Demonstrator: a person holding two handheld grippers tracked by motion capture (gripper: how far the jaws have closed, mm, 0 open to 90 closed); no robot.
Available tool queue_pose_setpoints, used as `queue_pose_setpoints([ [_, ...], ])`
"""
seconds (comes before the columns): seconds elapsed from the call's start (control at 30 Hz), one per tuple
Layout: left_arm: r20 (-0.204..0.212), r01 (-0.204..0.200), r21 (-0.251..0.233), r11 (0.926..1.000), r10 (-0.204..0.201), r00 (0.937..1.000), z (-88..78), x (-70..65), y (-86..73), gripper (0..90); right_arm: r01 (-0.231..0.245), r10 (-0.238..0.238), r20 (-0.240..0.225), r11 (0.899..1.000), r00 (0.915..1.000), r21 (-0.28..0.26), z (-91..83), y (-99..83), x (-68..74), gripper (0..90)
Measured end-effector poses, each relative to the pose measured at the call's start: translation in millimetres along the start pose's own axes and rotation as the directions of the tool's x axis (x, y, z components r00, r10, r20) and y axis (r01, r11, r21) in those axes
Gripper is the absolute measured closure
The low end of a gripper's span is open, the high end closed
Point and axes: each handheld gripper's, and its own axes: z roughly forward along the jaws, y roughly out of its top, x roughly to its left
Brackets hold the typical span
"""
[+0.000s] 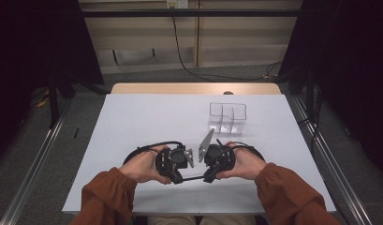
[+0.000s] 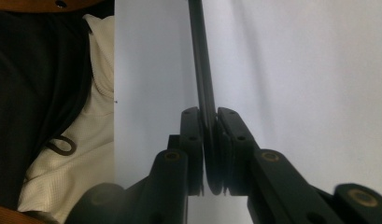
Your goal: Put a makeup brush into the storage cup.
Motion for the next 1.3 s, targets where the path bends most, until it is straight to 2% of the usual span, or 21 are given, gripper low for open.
queue_pose_setpoints([
  [0.03,0.008,-0.012,0.010,0.9999,0.012,0.9999,0.5,0.5,-0.1,83.9,-0.003,0.003,-0.003,1.000,1.0000,-0.002,-0.1,-0.4,-0.3,81.3],
  [0.07,0.018,-0.004,0.003,1.0000,0.003,0.9998,1.2,0.2,-0.4,83.9,-0.005,0.005,-0.007,1.000,1.0000,0.001,-0.1,-0.5,-0.4,81.7],
  [0.23,-0.010,-0.031,0.006,0.9995,0.031,0.9995,0.3,1.3,-1.4,83.5,0.018,-0.018,-0.012,1.000,0.9998,0.002,2.6,0.0,-0.5,83.1],
  [0.3,-0.013,-0.013,-0.008,0.9999,0.013,0.9998,-0.4,1.3,-2.6,83.1,0.004,-0.004,-0.018,1.000,0.9998,0.006,1.5,0.5,0.9,83.5],
  [0.37,-0.012,-0.025,-0.011,0.9996,0.025,0.9996,-1.6,2.5,-3.2,82.8,0.003,-0.003,-0.018,1.000,0.9998,0.002,1.0,0.5,0.7,83.6],
  [0.4,-0.003,-0.015,-0.020,0.9997,0.015,0.9999,-1.2,2.0,-3.5,82.6,0.015,-0.015,-0.019,1.000,0.9997,-0.007,1.2,0.0,-0.2,83.6],
  [0.57,-0.020,-0.022,-0.037,0.9991,0.021,0.9996,-2.8,1.8,-3.4,77.8,0.000,0.000,-0.026,1.000,0.9997,-0.005,0.2,-1.7,-2.1,83.7],
  [0.63,-0.042,-0.011,-0.051,0.9986,0.009,0.9991,-2.3,1.1,-3.4,73.9,0.000,0.000,-0.025,1.000,0.9997,-0.010,-0.1,-2.1,-2.9,83.7],
  [0.83,-0.050,0.043,-0.103,0.9938,-0.048,0.9976,-2.1,4.5,-7.9,60.4,-0.012,0.011,-0.028,1.000,0.9995,-0.017,-2.5,-4.6,-2.8,83.7],
  [0.9,-0.059,0.061,-0.120,0.9909,-0.068,0.9959,-0.9,5.5,-9.7,51.9,-0.016,0.015,-0.028,1.000,0.9995,-0.016,-2.8,-5.1,-2.2,83.7],
  [0.97,-0.067,0.059,-0.121,0.9910,-0.067,0.9955,-0.5,6.0,-11.2,46.3,-0.019,0.018,-0.030,1.000,0.9994,-0.015,-2.7,-5.3,-1.9,83.7],
  [1.0,-0.083,0.083,-0.135,0.9874,-0.095,0.9920,0.8,5.2,-11.3,42.1,-0.018,0.018,-0.027,1.000,0.9995,-0.016,-2.5,-5.1,-1.9,83.7],
  [1.07,-0.092,0.097,-0.142,0.9851,-0.111,0.9895,1.5,4.2,-11.3,30.4,-0.019,0.019,-0.025,1.000,0.9995,-0.020,-2.6,-4.7,-2.1,83.7],
  [1.13,-0.089,0.097,-0.155,0.9830,-0.112,0.9897,0.5,5.2,-12.7,27.6,-0.020,0.019,-0.023,1.000,0.9995,-0.024,-2.9,-5.0,-2.8,83.7],
  [1.17,-0.103,0.112,-0.168,0.9793,-0.131,0.9860,0.6,5.6,-13.6,24.3,-0.024,0.024,-0.023,0.999,0.9995,-0.025,-2.9,-5.2,-2.8,83.7],
  [1.2,-0.106,0.116,-0.174,0.9778,-0.136,0.9851,0.0,7.3,-14.6,20.8,-0.025,0.024,-0.022,0.999,0.9995,-0.024,-3.3,-5.6,-2.8,83.7],
  [1.3,-0.104,0.149,-0.225,0.9628,-0.176,0.9789,-2.2,8.9,-18.9,14.5,-0.025,0.025,-0.016,0.999,0.9996,-0.029,-4.3,-6.3,-2.8,83.7],
])
